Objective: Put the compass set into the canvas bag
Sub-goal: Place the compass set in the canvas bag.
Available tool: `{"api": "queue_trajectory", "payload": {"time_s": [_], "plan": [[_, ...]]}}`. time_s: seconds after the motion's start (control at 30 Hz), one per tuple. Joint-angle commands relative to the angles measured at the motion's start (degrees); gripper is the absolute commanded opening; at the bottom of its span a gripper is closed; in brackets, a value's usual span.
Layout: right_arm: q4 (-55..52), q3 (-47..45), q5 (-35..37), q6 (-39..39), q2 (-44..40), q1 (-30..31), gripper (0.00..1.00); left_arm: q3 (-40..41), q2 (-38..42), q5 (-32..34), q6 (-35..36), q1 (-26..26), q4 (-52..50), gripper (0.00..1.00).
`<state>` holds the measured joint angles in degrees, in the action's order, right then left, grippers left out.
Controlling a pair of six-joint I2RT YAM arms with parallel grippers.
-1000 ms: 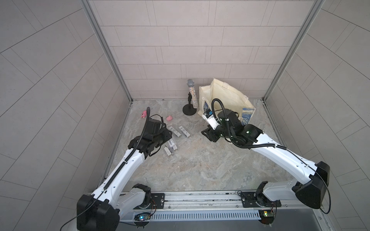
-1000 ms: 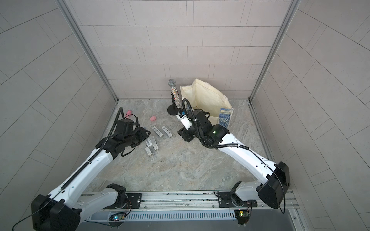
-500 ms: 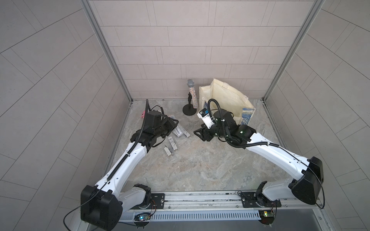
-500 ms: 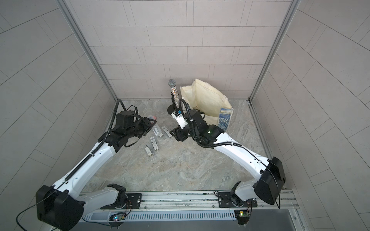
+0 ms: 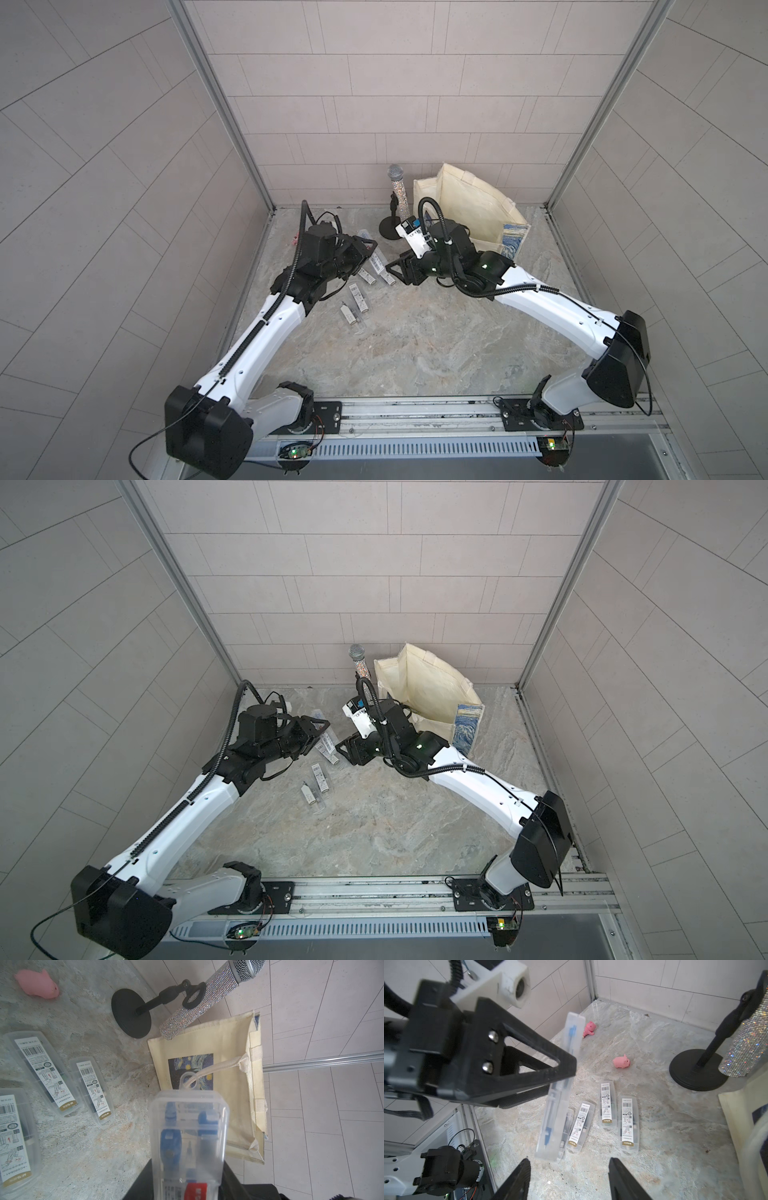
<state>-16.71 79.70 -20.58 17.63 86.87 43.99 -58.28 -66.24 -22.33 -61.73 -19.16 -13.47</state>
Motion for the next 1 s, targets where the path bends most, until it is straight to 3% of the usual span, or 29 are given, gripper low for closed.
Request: {"api": "queue_trajectory", "payload": {"time_s": [0.0,0.23,0.47,0.97], "plan": [[0.0,1.9,-2.1,-0.2,1.2,0.8,0.62,-1.8,-0.2,-0.5,-0.1,-0.4,1.9,0.26],[-3.1,6.0,-2.2,0.8,5.0,1.0,0.6,-1.5,-0.5,-0.8,0.0,-0.5,2.4,0.26],[-5.8,8.7,-1.6,1.0,7.6,1.3,0.49,-1.2,-0.6,-1.1,0.0,-0.5,3.2,0.26],[-6.7,11.3,-0.3,1.0,9.7,1.8,0.4,-0.3,-0.8,-1.6,-0.2,-0.6,4.4,0.26]]}}
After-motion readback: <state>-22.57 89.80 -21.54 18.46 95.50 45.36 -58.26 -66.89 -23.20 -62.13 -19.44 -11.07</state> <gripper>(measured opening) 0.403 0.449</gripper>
